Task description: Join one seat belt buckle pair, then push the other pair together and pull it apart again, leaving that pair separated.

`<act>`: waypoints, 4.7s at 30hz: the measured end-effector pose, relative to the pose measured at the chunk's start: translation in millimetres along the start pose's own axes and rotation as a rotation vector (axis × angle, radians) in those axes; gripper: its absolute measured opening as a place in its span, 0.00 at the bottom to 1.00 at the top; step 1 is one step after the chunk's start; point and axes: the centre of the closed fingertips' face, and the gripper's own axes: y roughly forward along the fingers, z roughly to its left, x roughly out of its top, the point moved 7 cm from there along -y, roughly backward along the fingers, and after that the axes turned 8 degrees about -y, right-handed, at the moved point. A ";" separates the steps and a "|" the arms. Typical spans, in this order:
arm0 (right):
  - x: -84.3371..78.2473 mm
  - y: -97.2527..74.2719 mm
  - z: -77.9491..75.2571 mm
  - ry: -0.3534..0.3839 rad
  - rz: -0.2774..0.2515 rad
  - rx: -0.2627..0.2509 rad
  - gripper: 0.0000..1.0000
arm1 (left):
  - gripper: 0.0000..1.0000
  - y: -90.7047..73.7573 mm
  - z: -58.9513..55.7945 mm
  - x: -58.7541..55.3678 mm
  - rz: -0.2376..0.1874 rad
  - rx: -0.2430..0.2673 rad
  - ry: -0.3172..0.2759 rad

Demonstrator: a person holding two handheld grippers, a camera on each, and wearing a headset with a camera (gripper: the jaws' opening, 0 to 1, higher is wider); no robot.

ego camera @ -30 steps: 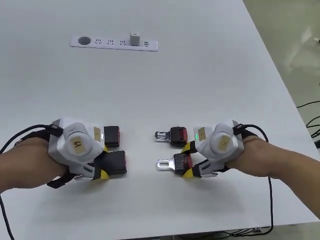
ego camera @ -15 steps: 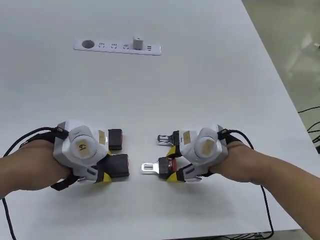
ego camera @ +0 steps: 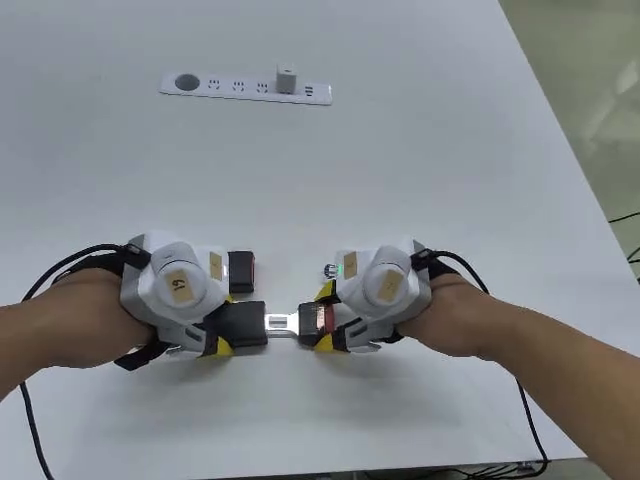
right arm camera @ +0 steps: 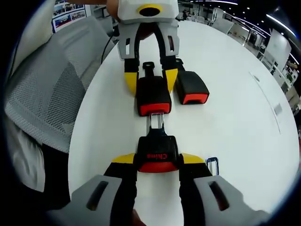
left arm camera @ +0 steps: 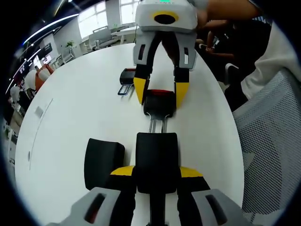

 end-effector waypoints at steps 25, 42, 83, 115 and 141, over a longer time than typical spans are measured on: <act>13.8 3.4 1.1 -0.024 0.001 0.013 0.32 | 0.34 0.3 -0.5 2.4 0.000 -0.014 0.029; 18.4 5.0 -1.3 -0.030 0.007 0.026 0.30 | 0.33 0.3 1.0 1.1 0.006 -0.025 0.050; 29.0 18.4 -1.1 -0.047 0.015 0.023 0.30 | 0.33 -1.2 1.1 1.5 0.020 -0.023 0.048; 27.3 14.9 0.6 -0.029 0.042 0.038 0.30 | 0.32 -0.4 3.6 1.1 0.028 -0.031 0.038; 28.2 15.7 -1.3 -0.023 0.045 0.039 0.31 | 0.33 -0.8 1.7 2.3 0.031 -0.022 0.038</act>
